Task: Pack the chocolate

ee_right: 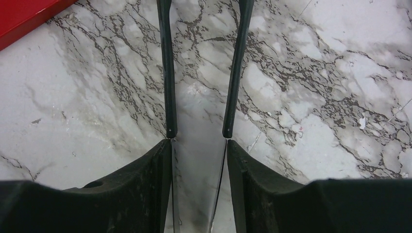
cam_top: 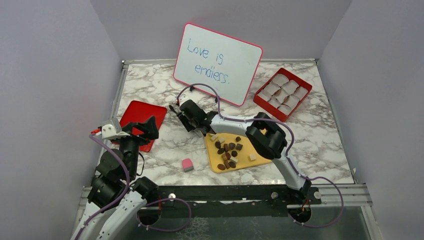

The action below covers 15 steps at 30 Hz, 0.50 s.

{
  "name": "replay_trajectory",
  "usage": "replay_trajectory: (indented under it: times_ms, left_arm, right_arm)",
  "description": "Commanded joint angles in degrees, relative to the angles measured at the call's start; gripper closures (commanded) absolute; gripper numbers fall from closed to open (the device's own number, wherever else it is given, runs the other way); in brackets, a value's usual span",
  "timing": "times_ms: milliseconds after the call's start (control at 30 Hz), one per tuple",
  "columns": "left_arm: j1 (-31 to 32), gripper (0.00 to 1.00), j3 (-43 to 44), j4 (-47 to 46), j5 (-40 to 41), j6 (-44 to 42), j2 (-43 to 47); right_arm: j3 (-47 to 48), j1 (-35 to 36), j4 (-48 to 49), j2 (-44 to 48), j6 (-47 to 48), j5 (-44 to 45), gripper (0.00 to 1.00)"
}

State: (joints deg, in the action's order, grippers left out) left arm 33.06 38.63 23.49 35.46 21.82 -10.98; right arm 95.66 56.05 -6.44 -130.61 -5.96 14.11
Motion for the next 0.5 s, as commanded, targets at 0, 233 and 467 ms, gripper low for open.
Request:
replay_trajectory:
  times_ms: [0,233,467]
  left_arm:
    - [-0.43,0.01,0.05,0.42,1.12,0.06,-0.35]
    - [-0.45,0.01,-0.02,0.42,0.69,-0.29,-1.06]
    - [-0.45,0.01,0.97,2.39,0.8,0.84,-3.0]
  right_arm:
    - [-0.35,0.32,-1.03,-2.27,0.51,3.29,0.52]
    - [0.47,0.55,-2.07,-0.16,-0.44,4.16,0.62]
    - [-0.6,0.55,-0.37,8.2,-1.4,-0.83,0.65]
